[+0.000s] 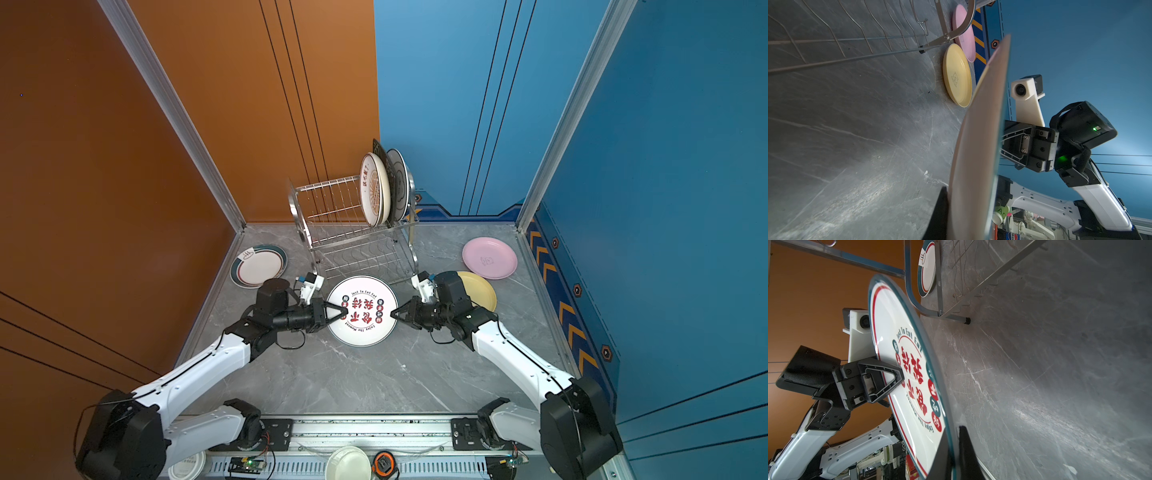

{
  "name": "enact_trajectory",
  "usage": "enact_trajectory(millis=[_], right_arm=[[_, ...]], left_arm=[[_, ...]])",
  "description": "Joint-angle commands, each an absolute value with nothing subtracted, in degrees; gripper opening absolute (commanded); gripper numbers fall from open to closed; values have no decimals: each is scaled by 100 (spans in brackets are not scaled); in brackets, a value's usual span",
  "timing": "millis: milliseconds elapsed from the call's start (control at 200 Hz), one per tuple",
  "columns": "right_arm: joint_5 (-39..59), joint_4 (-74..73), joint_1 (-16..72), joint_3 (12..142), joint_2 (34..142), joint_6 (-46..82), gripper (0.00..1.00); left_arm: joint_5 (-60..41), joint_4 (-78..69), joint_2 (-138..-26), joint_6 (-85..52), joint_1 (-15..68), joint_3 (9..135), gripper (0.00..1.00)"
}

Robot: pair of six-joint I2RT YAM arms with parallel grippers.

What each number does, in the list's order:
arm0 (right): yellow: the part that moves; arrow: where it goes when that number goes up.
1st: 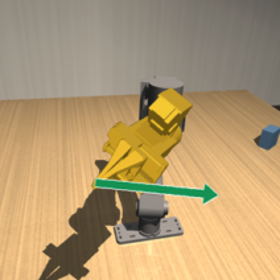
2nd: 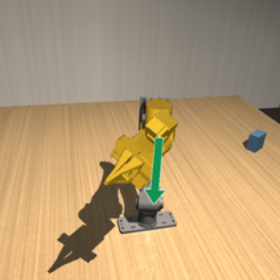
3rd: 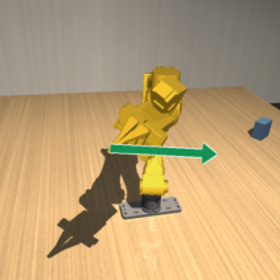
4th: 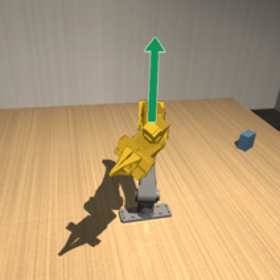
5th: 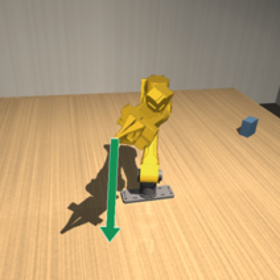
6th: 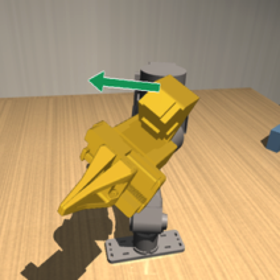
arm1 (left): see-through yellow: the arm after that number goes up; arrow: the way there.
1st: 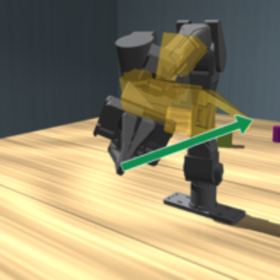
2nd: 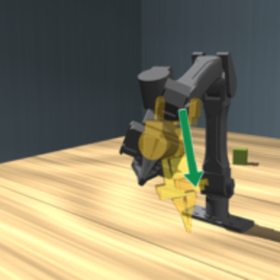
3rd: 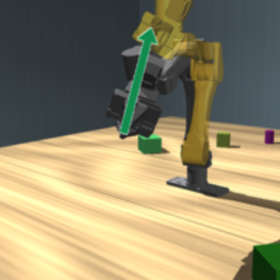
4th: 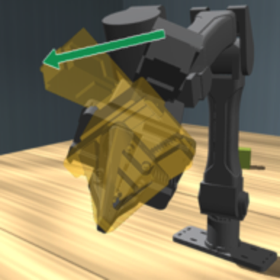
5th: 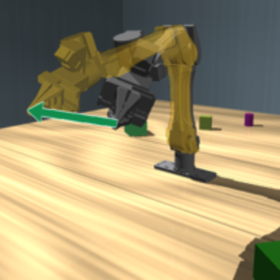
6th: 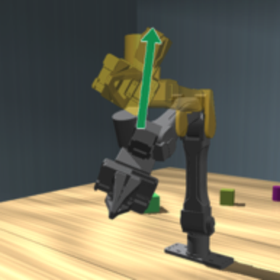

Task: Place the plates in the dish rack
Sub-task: 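Grasp the upright plate's edge with the left gripper opposite the right gripper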

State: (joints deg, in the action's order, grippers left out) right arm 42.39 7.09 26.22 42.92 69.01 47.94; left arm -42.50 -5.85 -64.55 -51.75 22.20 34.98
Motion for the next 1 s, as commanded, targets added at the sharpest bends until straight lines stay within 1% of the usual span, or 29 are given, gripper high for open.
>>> enact_trajectory(millis=[0, 105, 255, 375, 536, 621, 671, 926, 986, 996], right_arm=[[4685, 182, 2725, 4513, 6917, 4854, 21], [4811, -87, 2733, 4465, 7002, 4904, 31], [4893, -395, 2787, 4516, 7212, 4870, 41], [4939, -528, 2902, 4654, 7474, 4782, 45], [4970, -974, 2970, 4704, 7742, 4939, 45], [5007, -1229, 2984, 4689, 7794, 5068, 42], [5042, -1304, 2988, 4679, 7814, 5106, 38], [5081, -1325, 2997, 4654, 7758, 5152, 6], [5022, -1232, 2987, 4658, 7716, 5127, 1], [5015, -1213, 2988, 4665, 7703, 5118, 1]], left_arm=[[-4372, -812, -6367, -5154, 2256, 3405, 0], [-4459, -811, -6305, -5183, 2232, 3375, 0], [-4574, -832, -6241, -5275, 2224, 3391, 0], [-4679, -836, -6205, -5333, 2224, 3441, 0], [-4659, -837, -6131, -5377, 2223, 3387, 0], [-4628, -840, -6081, -5400, 2224, 3342, 0], [-4625, -835, -6053, -5414, 2224, 3321, 0], [-4566, -453, -5909, -5243, 2156, 3380, 0], [-4561, -256, -5856, -5128, 2115, 3435, 10], [-4557, -218, -5850, -5105, 2098, 3443, 13]])
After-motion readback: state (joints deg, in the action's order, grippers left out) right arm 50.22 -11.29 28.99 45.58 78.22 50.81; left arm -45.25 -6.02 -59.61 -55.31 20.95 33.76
